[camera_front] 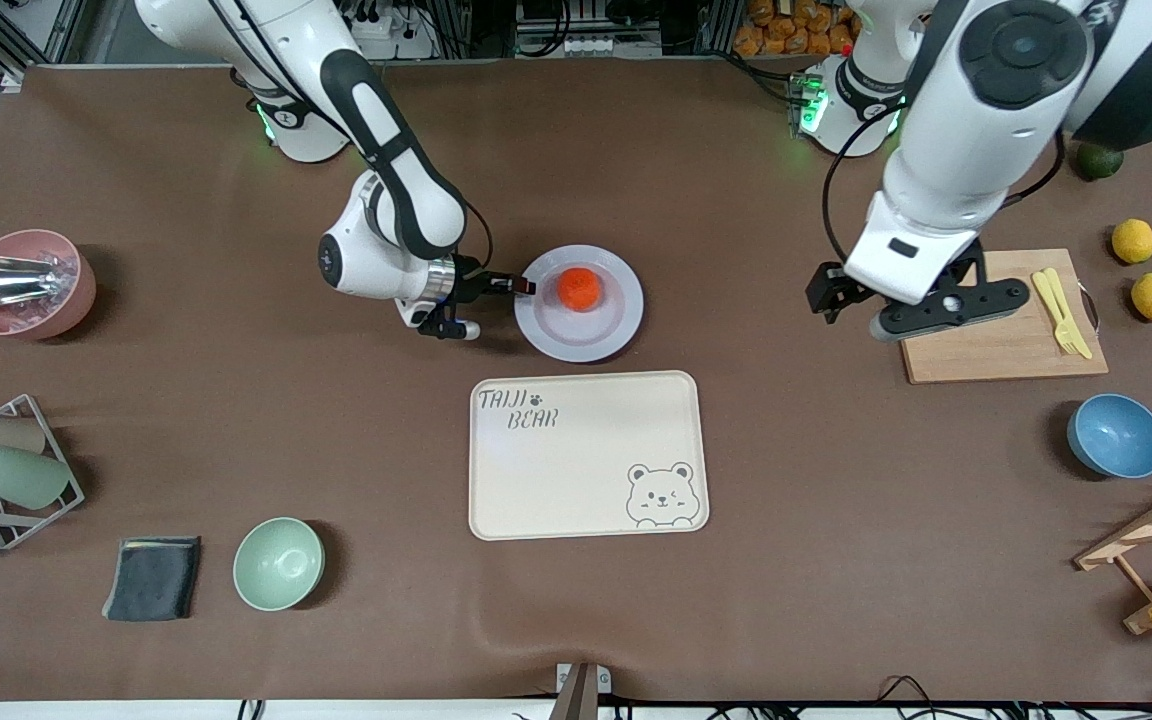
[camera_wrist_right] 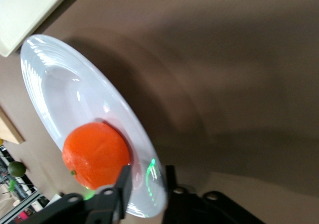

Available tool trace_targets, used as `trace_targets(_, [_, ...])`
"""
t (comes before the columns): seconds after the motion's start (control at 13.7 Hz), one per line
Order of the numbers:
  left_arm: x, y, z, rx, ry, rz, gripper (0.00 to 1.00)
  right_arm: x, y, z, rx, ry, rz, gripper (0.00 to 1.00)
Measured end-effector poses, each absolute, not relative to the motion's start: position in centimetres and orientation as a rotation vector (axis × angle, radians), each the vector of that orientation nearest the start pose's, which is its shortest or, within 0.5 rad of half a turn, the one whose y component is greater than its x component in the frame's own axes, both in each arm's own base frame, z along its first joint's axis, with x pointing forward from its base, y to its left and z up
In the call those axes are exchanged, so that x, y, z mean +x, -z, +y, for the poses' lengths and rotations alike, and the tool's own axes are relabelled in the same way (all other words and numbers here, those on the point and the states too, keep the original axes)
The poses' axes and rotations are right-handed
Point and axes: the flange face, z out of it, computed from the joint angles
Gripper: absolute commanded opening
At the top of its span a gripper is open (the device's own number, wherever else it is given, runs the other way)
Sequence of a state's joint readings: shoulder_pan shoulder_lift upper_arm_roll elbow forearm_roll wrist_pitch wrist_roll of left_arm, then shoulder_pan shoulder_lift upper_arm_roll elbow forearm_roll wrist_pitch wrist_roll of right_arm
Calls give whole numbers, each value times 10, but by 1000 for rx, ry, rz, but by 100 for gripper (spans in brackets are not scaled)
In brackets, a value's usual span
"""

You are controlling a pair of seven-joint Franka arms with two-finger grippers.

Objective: Place orange and plate with both arms
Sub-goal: 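Grasp the plate rim with the right gripper while the left gripper withdraws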

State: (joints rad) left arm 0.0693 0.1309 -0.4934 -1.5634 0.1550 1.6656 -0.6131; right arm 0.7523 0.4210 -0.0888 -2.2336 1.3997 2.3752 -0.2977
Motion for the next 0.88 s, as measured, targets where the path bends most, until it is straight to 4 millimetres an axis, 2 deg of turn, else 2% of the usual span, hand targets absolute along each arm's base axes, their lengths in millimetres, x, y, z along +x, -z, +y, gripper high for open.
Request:
trace_targets(0.07, [556,-575,-204,-3055,35,-270,100,402,-159,329,-2386,-413,270,0])
trace_targets(0.44, [551,-599,-157,-3058,11,-206,100,399,-152,334,-2327,-359,259,0])
trace_targets(0.73, [552,-610,-94,-3072,-43,-127,100,401,-160,348,-2307,-324,261,0])
trace_targets(0.88, [553,-611,-72,-3087,-58,-104,100,404,-163,351,-2283,-289,243,0])
